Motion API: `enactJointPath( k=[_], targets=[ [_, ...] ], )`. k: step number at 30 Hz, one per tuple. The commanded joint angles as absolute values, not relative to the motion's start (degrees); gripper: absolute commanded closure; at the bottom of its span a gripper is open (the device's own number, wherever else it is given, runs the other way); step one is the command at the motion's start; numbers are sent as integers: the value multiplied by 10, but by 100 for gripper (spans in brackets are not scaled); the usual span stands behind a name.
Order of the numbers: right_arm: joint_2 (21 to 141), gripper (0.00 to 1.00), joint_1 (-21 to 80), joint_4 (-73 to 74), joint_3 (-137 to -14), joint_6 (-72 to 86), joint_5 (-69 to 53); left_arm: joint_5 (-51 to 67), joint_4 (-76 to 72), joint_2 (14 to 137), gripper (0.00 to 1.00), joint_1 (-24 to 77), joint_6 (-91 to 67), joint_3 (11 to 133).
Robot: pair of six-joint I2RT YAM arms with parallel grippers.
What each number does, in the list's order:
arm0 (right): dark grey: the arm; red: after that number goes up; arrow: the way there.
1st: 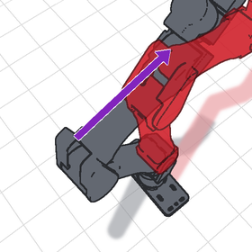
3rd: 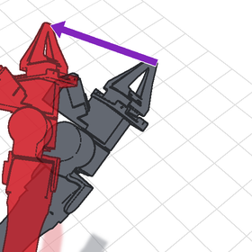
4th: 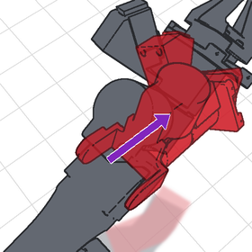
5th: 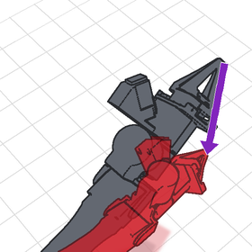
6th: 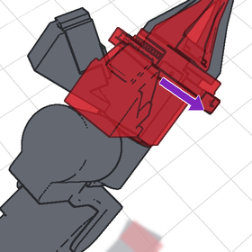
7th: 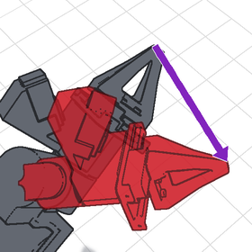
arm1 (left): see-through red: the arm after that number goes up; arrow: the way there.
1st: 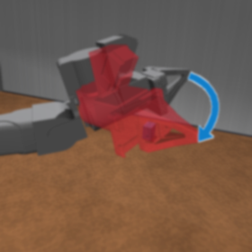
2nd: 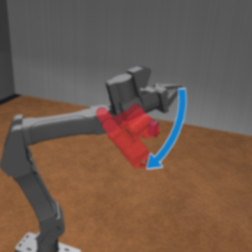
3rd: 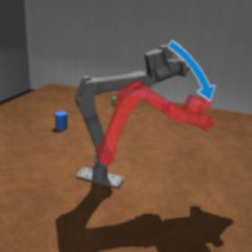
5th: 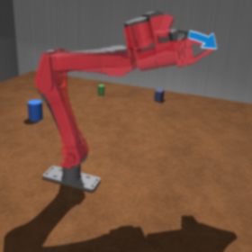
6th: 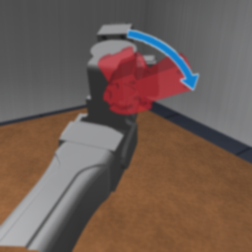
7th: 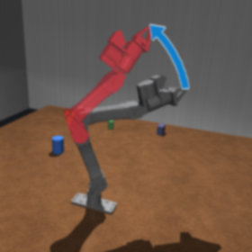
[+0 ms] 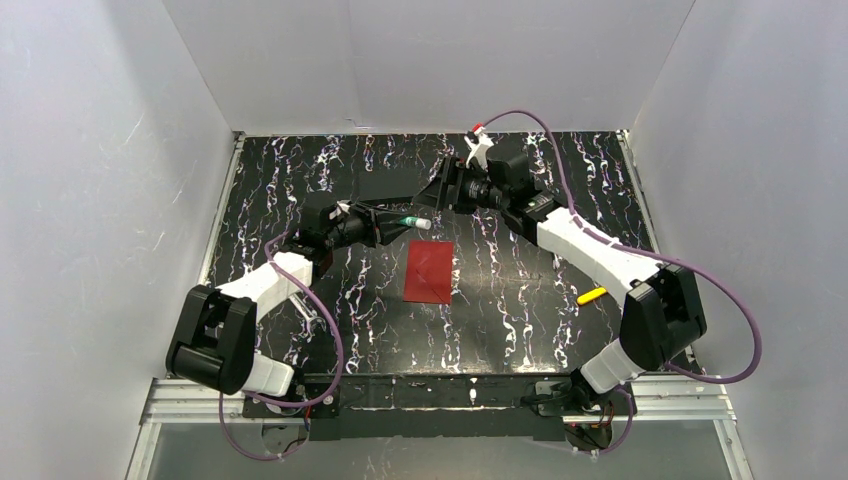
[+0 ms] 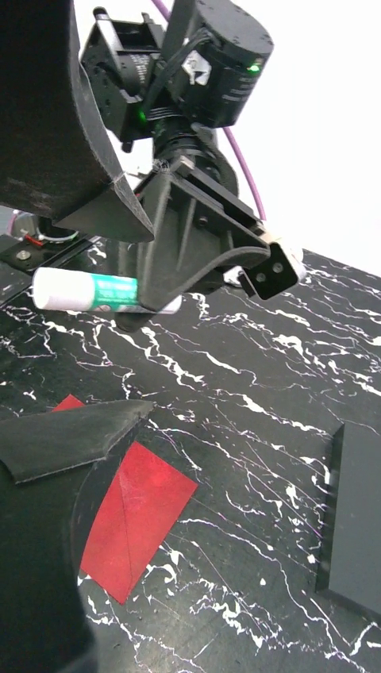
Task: Place the letter into the envelope and seal it
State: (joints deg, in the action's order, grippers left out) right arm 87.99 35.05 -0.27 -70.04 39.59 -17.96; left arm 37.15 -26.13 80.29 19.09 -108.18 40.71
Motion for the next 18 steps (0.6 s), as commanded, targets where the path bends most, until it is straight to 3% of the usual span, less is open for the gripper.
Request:
enactJointPath(
  k=[1,10,18],
  targets=[
    [848,20,363,-10,-697,344,-206,356,-260,801,100,190,-1112,413],
    [858,28,380,19,-704,327,-181,344,-260,801,100,190,-1128,420],
    [877,44,384,-17,-704,361,-209,335,-259,796,100,190,-1135,418]
  ],
)
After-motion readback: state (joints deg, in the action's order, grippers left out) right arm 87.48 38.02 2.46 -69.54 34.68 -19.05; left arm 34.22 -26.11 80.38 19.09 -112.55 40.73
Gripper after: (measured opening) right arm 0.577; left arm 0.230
